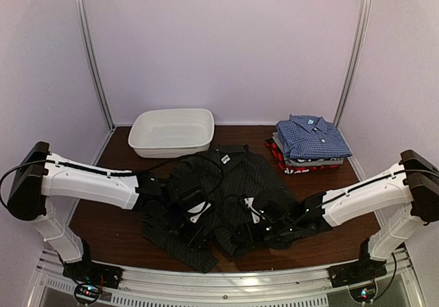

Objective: Fold and stack the long sleeve shirts
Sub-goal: Smooth out the flattened shirt at the center of the board.

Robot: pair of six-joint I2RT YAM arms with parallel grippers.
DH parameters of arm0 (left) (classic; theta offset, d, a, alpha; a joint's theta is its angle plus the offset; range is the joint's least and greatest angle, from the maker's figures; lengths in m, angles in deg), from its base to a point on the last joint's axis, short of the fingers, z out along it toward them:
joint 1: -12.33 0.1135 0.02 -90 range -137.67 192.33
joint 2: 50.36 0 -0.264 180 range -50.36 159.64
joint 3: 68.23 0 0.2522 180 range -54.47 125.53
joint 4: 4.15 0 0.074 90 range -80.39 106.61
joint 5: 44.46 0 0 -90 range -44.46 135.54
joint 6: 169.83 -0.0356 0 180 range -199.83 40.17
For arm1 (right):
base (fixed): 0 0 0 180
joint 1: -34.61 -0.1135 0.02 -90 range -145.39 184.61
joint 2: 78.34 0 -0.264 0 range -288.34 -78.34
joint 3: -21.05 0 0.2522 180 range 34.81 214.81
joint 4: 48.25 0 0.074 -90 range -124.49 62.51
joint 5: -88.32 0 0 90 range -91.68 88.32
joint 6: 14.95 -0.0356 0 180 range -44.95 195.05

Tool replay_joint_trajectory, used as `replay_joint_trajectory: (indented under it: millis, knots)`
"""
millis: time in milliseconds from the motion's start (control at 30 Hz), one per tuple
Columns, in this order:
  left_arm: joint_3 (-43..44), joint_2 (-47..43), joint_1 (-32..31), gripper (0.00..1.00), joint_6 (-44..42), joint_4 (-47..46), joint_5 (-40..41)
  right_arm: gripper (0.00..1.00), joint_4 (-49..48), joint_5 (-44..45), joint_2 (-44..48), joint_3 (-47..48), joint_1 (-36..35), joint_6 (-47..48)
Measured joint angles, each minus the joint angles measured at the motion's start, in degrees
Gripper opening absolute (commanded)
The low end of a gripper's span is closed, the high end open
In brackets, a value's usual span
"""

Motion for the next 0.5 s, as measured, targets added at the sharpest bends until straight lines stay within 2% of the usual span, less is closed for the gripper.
replay_joint_trajectory:
  millis: [100, 167, 233, 433, 500]
  knots:
    - [1.8, 2.0, -0.7, 0.24, 0.4, 1.4, 2.1, 0.18, -0.2, 0.0, -0.1, 0.5, 0.0, -0.7]
    - [2.7, 2.5, -0.9, 0.09, 0.7, 2.4, 3.7, 0.06, -0.1, 0.3, -0.1, 1.0, 0.0, -0.6]
    - [3.1, 2.5, -0.9, 0.0, 1.4, 3.2, 5.2, 0.0, 0.0, 0.6, -0.1, 1.2, 0.1, -0.6]
    - [4.4, 1.8, -0.9, 0.01, 2.5, 5.8, 10.8, 0.0, 2.9, 2.2, 0.4, 1.4, 1.3, 0.2]
    - [4.5, 1.2, -0.9, 0.13, 2.5, 6.0, 11.4, 0.0, 4.2, 2.9, 1.2, 1.4, 2.1, 0.8]
